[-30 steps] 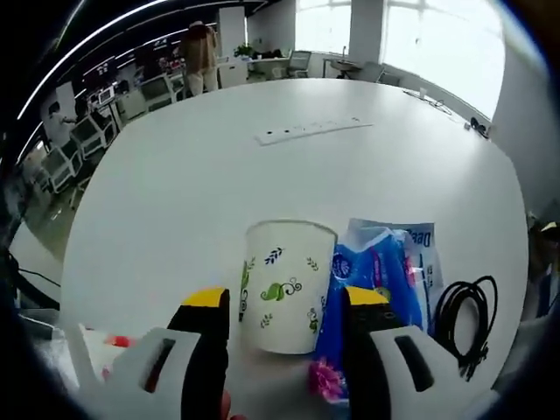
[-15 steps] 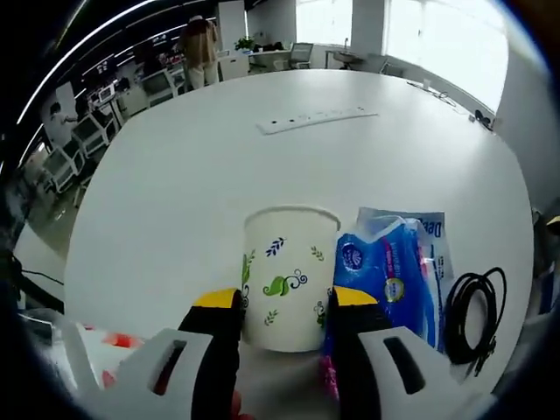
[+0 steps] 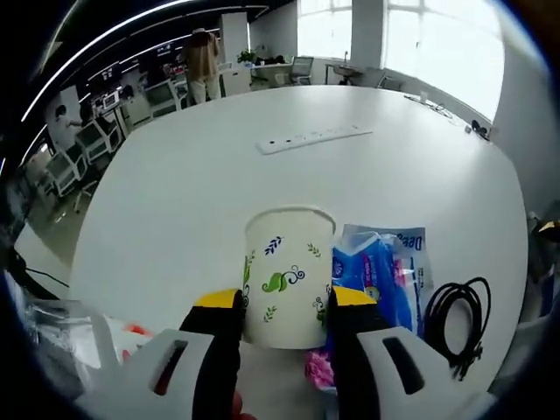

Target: Arrange the tabletop items into an orderly group along one side of the table until the central work area is clear of visible clutter.

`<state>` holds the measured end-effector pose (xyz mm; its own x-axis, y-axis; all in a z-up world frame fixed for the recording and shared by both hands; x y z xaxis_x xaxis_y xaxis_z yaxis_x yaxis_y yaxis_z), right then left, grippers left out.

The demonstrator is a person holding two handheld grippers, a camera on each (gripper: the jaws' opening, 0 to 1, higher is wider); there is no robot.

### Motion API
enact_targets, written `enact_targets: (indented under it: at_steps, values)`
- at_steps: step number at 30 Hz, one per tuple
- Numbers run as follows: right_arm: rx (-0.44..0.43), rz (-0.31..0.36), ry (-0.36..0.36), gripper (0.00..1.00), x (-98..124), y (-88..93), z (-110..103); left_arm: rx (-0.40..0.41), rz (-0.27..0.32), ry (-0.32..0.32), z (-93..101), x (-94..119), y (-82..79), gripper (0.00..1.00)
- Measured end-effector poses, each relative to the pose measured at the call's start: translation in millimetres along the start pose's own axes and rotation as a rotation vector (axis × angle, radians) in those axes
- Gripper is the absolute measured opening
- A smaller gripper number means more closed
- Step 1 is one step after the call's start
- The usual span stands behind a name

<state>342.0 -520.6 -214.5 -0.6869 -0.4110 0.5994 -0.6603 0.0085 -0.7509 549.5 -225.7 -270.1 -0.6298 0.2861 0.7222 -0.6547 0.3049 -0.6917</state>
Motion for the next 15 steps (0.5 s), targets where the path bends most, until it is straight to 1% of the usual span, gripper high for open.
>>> enact_targets:
  at_steps: [9, 15]
  values:
    - [0.006, 0.01, -0.003, 0.64, 3.6, -0.6, -1.8, -0.003, 0.025, 0.009, 5.7, 14.6, -2.9, 0.38]
    - [0.008, 0.013, -0.013, 0.64, 4.2, -0.6, -4.4, -0.013, 0.04, 0.018, 12.3, 23.7, -1.7, 0.38]
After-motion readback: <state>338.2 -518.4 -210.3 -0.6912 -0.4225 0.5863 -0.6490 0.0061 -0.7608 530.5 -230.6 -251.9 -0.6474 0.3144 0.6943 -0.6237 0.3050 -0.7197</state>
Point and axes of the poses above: the point that each gripper's makers call its tool centre point, and the gripper's own axes: x roughly backward along the fingers, z roughly to its right, y roughly out of its underside, the point moved 2 cm from there along x, roughly backward along the fingers
